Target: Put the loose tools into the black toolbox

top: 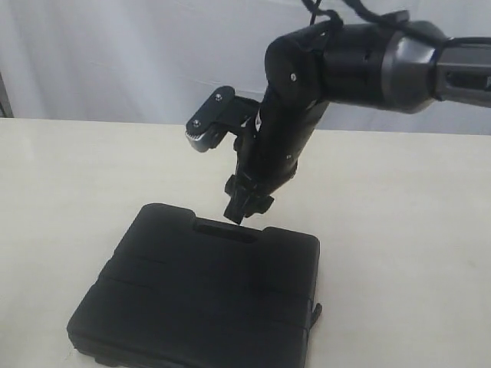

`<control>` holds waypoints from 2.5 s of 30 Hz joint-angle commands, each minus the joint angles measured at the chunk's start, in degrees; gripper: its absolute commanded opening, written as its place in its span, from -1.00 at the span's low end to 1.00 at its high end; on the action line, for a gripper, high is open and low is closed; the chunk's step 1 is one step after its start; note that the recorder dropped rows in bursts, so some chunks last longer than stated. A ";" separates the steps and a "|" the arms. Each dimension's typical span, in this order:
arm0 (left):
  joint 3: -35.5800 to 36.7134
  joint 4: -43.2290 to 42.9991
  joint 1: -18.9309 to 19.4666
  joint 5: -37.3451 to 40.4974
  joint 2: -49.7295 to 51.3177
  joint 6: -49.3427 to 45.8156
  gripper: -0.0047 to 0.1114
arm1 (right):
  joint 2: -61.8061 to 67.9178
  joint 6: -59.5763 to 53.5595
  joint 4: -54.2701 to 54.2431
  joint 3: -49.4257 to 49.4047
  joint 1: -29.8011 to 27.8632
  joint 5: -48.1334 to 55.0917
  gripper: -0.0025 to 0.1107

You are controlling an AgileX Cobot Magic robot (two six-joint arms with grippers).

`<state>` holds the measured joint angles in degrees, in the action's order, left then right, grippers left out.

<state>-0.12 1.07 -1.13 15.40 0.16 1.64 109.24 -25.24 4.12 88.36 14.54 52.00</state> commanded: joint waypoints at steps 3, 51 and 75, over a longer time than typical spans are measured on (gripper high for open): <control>0.12 0.14 -0.12 0.03 -0.16 0.12 -0.92 | -10.66 6.08 -4.12 0.28 0.41 12.67 0.05; 0.12 0.14 -0.12 0.03 -0.16 0.12 -0.92 | -57.29 8.49 -26.64 -32.83 0.41 -11.45 -0.96; 0.12 0.14 -0.12 0.03 -0.16 0.12 -0.92 | -84.44 -12.69 -64.51 -74.09 -24.75 -26.25 -0.96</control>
<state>-0.12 1.07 -1.13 15.40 0.16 1.64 29.17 -35.86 -58.14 18.17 -5.61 27.76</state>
